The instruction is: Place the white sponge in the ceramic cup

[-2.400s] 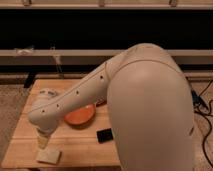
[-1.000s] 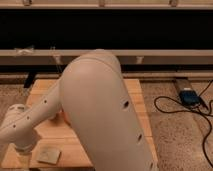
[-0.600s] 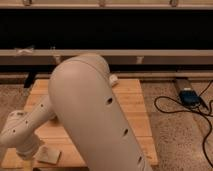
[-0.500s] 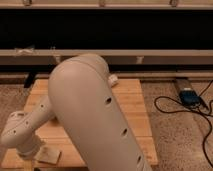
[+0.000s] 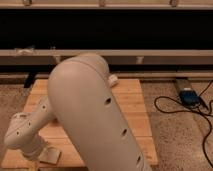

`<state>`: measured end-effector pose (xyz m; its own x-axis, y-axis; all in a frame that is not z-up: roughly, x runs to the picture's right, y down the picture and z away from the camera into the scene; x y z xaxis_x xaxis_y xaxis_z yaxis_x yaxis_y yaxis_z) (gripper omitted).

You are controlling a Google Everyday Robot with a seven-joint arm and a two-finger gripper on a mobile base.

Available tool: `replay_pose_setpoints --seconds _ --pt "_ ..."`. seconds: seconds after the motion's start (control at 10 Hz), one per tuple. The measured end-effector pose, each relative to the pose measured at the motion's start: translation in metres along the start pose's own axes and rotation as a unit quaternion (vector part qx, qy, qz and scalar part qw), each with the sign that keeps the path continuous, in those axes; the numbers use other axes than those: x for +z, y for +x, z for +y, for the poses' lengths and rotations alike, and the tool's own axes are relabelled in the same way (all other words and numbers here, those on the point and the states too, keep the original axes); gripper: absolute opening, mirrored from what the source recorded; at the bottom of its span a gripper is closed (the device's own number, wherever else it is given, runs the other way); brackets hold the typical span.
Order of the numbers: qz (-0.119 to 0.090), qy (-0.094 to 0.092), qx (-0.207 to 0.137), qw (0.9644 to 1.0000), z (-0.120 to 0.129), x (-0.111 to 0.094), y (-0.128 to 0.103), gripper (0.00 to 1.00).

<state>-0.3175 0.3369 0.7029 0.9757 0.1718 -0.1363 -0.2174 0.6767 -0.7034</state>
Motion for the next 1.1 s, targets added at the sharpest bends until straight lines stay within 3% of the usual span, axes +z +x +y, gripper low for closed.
replay_pose_setpoints --seconds 0.7,0.8,1.1 --pt "0.014 0.01 -0.004 0.9998 0.0016 0.0034 -0.0016 0.07" --pt "0.014 0.012 -0.005 0.9998 0.0021 0.0024 -0.0024 0.01" --pt "0.012 0.016 -0.006 0.9998 0.0024 -0.0017 -0.0037 0.0"
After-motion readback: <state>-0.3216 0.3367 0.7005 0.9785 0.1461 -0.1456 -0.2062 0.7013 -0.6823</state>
